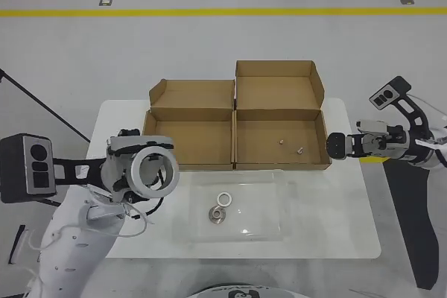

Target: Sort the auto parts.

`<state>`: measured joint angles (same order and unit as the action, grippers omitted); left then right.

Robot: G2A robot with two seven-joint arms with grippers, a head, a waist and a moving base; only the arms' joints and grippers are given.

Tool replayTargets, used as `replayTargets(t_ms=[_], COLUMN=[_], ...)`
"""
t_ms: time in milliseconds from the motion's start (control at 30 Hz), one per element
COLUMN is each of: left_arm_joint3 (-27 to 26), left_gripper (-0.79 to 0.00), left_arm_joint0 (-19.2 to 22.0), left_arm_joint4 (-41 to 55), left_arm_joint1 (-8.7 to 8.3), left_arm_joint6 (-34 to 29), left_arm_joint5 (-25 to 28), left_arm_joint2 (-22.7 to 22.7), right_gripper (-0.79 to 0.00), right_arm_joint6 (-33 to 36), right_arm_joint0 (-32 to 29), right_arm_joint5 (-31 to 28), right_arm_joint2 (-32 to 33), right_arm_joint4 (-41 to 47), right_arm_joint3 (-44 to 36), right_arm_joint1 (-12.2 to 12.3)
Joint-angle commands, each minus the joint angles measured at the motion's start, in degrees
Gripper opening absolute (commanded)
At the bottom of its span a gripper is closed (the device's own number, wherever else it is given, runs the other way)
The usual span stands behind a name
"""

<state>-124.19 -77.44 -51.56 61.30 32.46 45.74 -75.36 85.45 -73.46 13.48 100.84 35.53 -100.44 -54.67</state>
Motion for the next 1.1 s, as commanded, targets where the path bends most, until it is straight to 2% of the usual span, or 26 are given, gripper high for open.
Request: replayTargets(t_ms=[0, 167, 367, 500, 633, 833, 1067], left_arm_joint3=[0.84, 3.85, 8.16, 10.11, 12.60, 16.55, 22.94], left_gripper=[-0.785, -0.785, -0.785, -0.785, -0.785, -0.785, -0.785], left_arm_joint0=[1.98, 6.78, 11.92, 14.99, 16.47, 19.90, 25.27], left_arm_joint4=[0.43, 1.49, 0.10, -5.98, -9.90, -15.39, -25.10], left_arm_joint1=[0.09, 0.29, 0.07, -0.51, -0.99, -1.36, -0.83], left_arm_joint6=[-5.05, -14.52, -27.03, -37.44, -44.13, -49.85, -48.77], left_arm_joint5=[-2.09, -5.01, -5.56, -1.58, 2.00, 7.34, 9.53], left_arm_joint2=[0.38, 1.21, 0.86, 0.74, 0.98, 3.12, 9.00], right_gripper=[0.000, 0.000, 0.000, 0.000, 0.000, 0.000, 0.000], right_arm_joint6=[0.00, 0.00, 0.00, 0.00, 0.00, 0.00, 0.00], right_arm_joint0=[0.00, 0.00, 0.00, 0.00, 0.00, 0.00, 0.00], right_arm_joint5=[0.00, 0.00, 0.00, 0.00, 0.00, 0.00, 0.00], right_arm_joint2=[0.00, 0.00, 0.00, 0.00, 0.00, 0.00, 0.00], right_arm_joint4=[0.00, 0.00, 0.00, 0.00, 0.00, 0.00, 0.00], right_arm_joint3=[0.00, 0.00, 0.00, 0.00, 0.00, 0.00, 0.00], right_arm_joint1=[0.00, 0.00, 0.00, 0.00, 0.00, 0.00, 0.00])
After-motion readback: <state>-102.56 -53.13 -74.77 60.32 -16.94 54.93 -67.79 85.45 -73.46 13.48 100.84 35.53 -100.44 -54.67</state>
